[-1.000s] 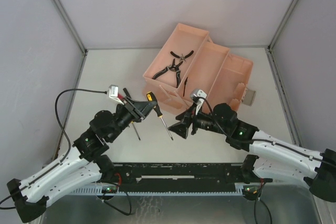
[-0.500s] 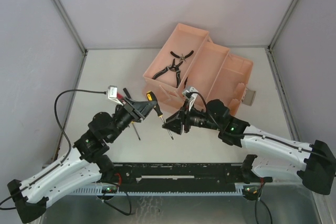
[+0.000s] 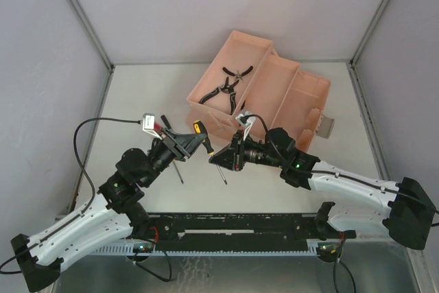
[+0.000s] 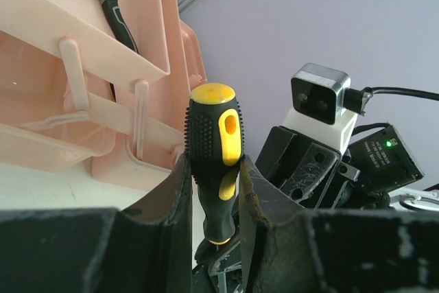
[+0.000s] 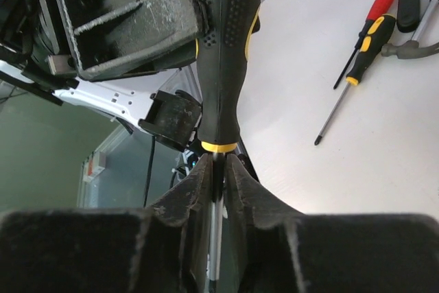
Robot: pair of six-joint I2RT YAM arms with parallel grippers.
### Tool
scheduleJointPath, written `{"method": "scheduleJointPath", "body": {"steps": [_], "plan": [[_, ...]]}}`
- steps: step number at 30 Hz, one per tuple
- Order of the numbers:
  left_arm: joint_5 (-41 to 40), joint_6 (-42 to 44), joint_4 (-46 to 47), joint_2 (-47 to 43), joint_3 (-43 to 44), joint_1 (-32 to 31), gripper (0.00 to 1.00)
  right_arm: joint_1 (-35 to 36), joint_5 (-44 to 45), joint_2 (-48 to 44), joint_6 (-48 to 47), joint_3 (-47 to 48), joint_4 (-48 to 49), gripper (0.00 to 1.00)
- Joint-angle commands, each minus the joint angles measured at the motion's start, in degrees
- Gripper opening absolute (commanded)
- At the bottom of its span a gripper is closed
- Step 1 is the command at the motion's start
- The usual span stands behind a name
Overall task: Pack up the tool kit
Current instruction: Place the screwdriver in the toolbox.
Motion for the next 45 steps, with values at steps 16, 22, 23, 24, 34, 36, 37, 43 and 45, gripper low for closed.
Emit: {"method": "scheduleJointPath", "body": {"steps": [16, 22, 23, 24, 34, 36, 37, 43, 45], "plan": [[0.47, 4.82, -2.81, -1.38, 1.4, -0.27, 0.73, -0.82, 13.39, -5.6, 1.01, 2.19, -5.56, 0.0], [-1.0, 7.05, -8.51, -2.41, 4.06, -0.27, 0.94, -1.46, 21.29, -11.58, 0.11, -1.05, -8.54, 0.0], [-1.49, 7.39, -9.67, -2.67, 4.52, -0.27, 0.96, -1.61, 23.1, -12.66, 0.11, -1.39, -9.37, 0.0], [-1.97, 7.77, -10.57, -3.04, 4.7, -0.27, 0.97, -1.83, 24.82, -13.79, -0.11, -1.7, -10.34, 0.0], [-10.04, 11.48, -16.71, -9.14, 3.62, -0.32, 1.0, -6.98, 38.97, -25.7, 1.22, -5.33, -21.02, 0.0], [-13.52, 12.51, -18.81, -10.81, 3.66, -0.27, 1.0, -9.19, 37.85, -27.35, 1.69, -5.75, -22.26, 0.0], [-15.67, 12.69, -21.04, -11.43, 4.23, -0.27, 1.0, -10.3, 36.77, -27.99, 2.07, -5.79, -22.97, 0.0], [-28.46, 13.17, -32.63, -12.47, 7.19, -0.18, 1.0, -14.61, 34.21, -29.81, 4.28, -5.65, -26.88, 0.0], [-30.8, 12.97, -36.49, -11.84, 8.53, -0.1, 1.0, -15.08, 35.55, -31.36, 5.18, -5.61, -28.61, 0.0]]}}
